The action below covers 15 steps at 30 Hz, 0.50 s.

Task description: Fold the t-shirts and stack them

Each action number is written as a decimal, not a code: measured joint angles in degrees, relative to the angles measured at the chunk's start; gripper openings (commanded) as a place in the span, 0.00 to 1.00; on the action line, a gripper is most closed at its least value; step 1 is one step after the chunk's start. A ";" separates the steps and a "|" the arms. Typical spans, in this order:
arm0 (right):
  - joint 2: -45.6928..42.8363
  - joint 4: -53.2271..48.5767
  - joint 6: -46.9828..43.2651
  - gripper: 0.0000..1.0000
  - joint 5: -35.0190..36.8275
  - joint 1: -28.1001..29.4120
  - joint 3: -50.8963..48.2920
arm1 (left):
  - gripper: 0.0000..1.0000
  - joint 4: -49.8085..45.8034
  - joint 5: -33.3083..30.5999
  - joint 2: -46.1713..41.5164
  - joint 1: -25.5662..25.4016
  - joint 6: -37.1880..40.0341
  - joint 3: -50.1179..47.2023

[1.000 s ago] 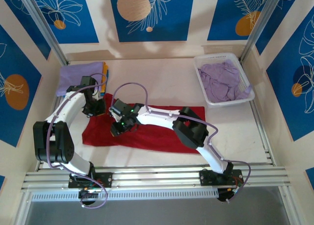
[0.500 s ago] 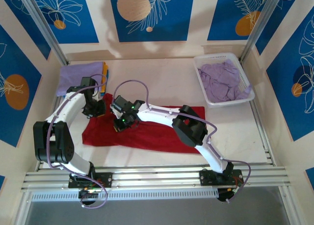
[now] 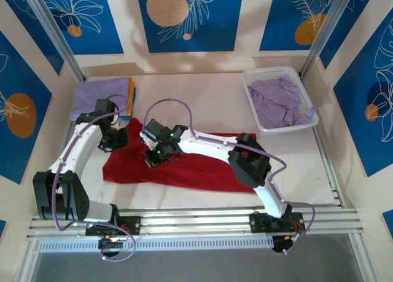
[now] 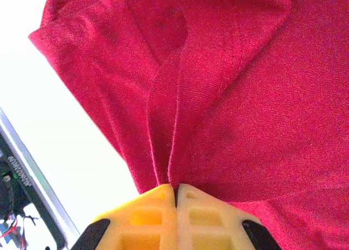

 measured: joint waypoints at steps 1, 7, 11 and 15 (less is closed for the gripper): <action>-0.79 0.04 -0.02 0.00 -0.13 0.09 -0.83 | 0.00 -0.42 0.00 -0.92 0.00 -0.07 -0.87; -2.40 0.37 -0.02 0.00 -1.55 0.33 -4.37 | 0.00 -2.27 0.02 -5.31 0.00 -1.51 -5.79; -2.43 0.22 -0.02 0.00 -2.62 0.50 -5.49 | 0.00 -3.10 0.02 -6.91 0.00 -2.47 -8.15; -2.43 -0.02 -0.20 0.13 -4.22 0.55 -5.49 | 0.00 -3.17 0.00 -6.62 0.00 -3.08 -9.84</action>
